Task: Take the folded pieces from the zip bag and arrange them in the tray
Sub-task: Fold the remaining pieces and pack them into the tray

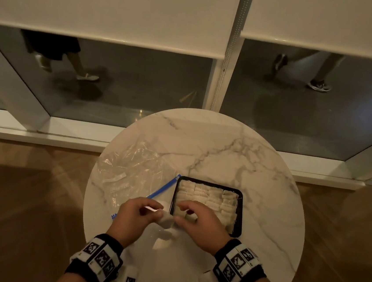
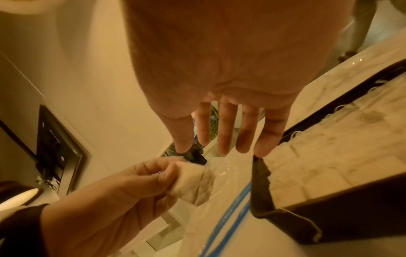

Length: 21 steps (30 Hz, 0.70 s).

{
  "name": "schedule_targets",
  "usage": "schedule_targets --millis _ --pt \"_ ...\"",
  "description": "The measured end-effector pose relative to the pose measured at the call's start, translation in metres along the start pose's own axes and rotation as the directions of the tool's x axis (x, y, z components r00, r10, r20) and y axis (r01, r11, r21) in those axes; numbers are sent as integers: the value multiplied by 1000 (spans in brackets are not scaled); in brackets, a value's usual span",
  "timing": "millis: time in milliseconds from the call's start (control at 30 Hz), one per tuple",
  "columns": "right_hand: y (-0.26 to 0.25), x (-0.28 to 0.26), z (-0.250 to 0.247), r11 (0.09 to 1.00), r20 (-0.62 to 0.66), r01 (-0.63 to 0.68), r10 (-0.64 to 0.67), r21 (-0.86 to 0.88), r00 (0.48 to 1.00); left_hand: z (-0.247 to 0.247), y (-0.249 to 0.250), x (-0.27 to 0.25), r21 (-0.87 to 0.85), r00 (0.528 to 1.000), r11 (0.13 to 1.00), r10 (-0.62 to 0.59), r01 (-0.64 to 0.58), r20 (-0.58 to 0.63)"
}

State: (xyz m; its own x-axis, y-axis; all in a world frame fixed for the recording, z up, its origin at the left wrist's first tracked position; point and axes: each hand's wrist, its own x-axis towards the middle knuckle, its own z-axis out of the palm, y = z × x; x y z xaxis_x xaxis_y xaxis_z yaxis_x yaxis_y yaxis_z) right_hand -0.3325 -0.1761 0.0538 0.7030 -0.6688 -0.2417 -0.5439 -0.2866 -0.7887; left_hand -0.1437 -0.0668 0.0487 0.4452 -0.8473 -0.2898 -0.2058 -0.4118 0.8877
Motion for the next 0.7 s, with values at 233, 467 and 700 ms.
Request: schedule_targets --millis 233,467,700 --pt "-11 11 1 947 -82 5 22 321 996 11 34 13 -172 995 981 87 -93 -43" --pt "-4 6 1 833 -134 -122 228 540 964 32 34 2 -187 997 981 -32 44 69" --pt "-1 0 -9 892 -190 -58 158 447 969 40 38 6 -123 986 992 41 -22 161"
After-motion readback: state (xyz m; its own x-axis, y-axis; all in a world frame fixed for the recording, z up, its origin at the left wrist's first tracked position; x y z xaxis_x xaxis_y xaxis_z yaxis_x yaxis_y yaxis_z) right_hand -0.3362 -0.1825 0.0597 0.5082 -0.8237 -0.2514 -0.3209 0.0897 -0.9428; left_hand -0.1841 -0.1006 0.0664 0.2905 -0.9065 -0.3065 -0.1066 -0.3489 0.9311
